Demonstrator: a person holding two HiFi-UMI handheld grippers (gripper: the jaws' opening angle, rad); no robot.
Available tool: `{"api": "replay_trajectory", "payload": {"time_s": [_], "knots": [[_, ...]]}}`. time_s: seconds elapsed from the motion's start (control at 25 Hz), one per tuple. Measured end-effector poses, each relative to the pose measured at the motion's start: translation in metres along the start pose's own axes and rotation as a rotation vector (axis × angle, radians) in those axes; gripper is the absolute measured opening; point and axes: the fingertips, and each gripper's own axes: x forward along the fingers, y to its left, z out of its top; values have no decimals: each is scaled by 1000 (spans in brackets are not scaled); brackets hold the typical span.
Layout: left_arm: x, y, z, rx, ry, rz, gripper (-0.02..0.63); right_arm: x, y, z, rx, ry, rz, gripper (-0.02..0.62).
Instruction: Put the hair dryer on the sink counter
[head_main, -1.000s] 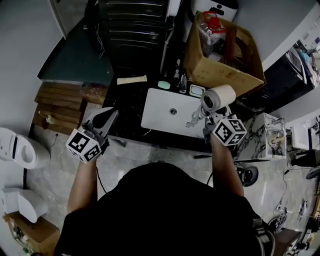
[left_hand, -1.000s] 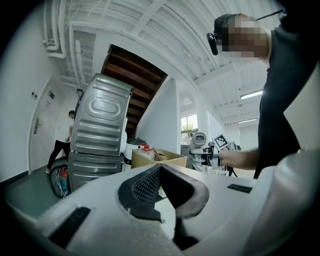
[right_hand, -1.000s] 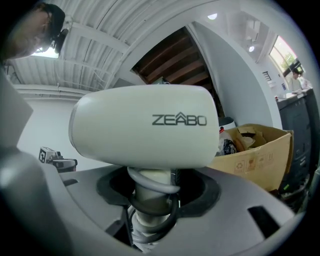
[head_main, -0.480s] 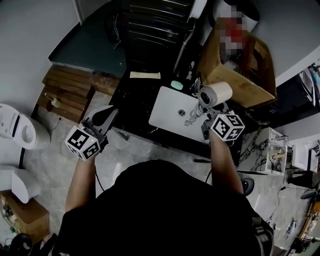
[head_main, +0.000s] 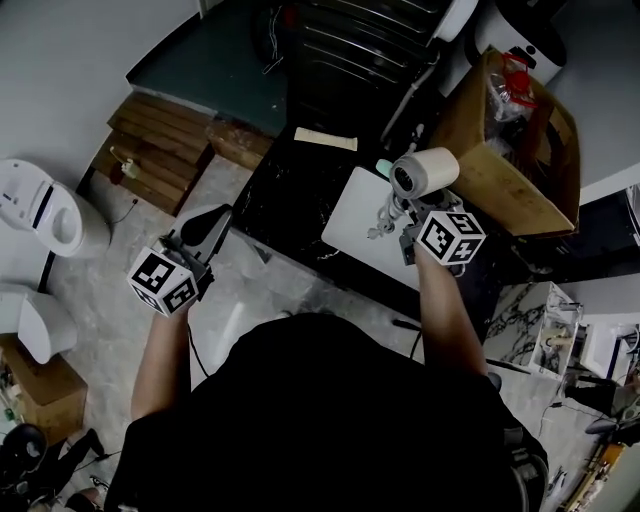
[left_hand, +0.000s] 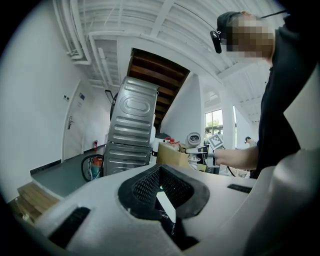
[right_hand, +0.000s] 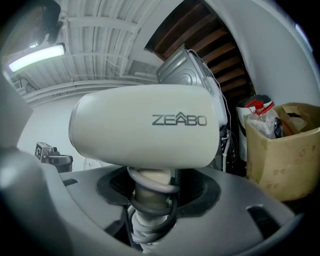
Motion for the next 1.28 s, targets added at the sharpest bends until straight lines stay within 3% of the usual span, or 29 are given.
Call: {"api": "replay_trajectory", "payload": {"time_s": [0.72,1.28], "knots": [[-45,49,-40,-73,47,132,14,131,29,-98,52,244,110,229],[-71,66,-68,-133,77,210,14,205,23,-198,51,491,118,229]]}}
